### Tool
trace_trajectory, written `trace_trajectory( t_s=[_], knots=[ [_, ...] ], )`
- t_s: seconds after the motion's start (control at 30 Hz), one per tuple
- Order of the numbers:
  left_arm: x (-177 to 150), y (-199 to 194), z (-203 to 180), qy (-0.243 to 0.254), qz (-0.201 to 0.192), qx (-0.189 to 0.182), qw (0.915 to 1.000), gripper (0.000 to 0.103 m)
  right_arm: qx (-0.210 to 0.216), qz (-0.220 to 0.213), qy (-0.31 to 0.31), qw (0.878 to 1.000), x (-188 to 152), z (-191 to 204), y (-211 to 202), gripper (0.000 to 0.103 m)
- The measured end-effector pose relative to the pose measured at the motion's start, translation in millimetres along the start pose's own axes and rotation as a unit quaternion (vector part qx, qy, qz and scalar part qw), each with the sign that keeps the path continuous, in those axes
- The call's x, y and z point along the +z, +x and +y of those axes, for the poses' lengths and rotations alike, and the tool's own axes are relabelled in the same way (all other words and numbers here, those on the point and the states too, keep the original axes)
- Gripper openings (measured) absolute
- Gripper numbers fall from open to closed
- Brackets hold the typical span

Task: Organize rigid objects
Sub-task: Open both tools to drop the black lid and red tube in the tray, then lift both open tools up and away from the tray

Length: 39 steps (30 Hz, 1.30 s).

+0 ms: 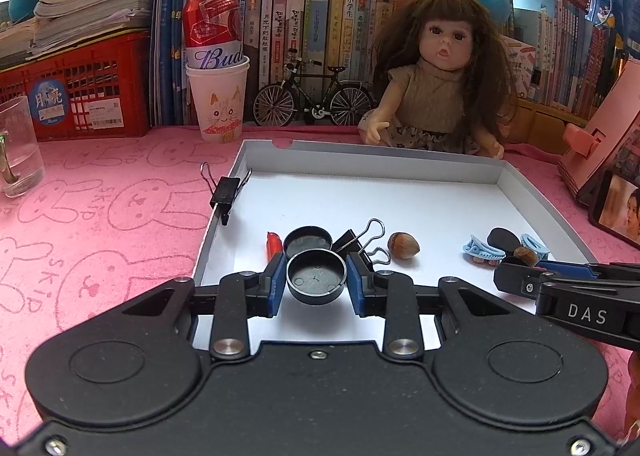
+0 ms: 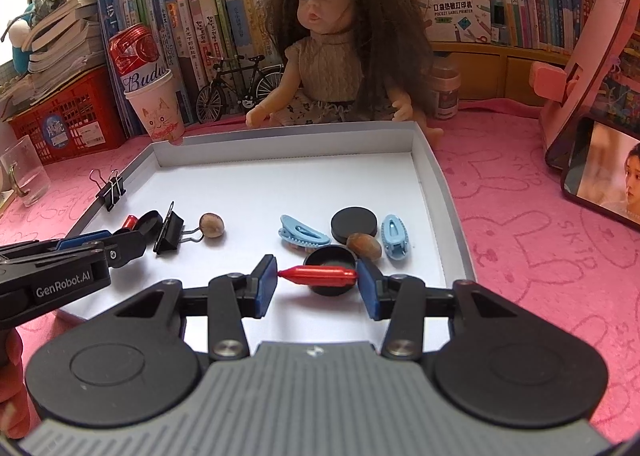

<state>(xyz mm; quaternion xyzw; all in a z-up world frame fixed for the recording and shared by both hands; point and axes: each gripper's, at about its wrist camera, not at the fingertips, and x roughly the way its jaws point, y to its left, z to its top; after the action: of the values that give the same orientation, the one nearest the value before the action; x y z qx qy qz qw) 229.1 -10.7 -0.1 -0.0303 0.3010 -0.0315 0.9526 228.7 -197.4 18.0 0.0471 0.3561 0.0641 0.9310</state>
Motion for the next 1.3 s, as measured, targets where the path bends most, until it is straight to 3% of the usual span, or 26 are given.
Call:
trace_trajectory(
  t_s=[0.3, 0.43, 0.5, 0.93, 1.1, 1.3],
  knots=[
    [1.2, 3.7, -0.7, -0.003, -0.001, 0.004, 1.0000, 0.031, -0.006, -0.005, 0.004, 1.000, 3.3, 0.8, 5.2, 0.053],
    [1.3, 0.9, -1.2, -0.001, -0.003, 0.006, 1.0000, 0.042, -0.007, -0.006, 0.005, 1.000, 2.9, 0.5, 3.3, 0.053],
    [1.8, -1.4, -1.3, -0.002, -0.004, 0.004, 1.0000, 0.046, -0.008, -0.007, 0.005, 1.000, 3.6, 0.6, 2.0, 0.063],
    [6.1, -29.6, -6.4, 0.010, -0.015, -0.007, 0.9998, 0.074, -0.013, -0.021, 0.007, 1.000, 5.7, 2.1, -17.8, 0.078],
    [2.0, -47.3, -9.2, 0.026, -0.022, -0.011, 0.9994, 0.080, -0.023, -0.033, 0.007, 0.999, 2.1, 3.8, -33.1, 0.087],
    [-10.6, -68.5, -6.4, 0.023, -0.025, -0.017, 0.9993, 0.081, -0.033, -0.038, -0.001, 0.999, -12.4, 5.6, -50.7, 0.089]
  ],
)
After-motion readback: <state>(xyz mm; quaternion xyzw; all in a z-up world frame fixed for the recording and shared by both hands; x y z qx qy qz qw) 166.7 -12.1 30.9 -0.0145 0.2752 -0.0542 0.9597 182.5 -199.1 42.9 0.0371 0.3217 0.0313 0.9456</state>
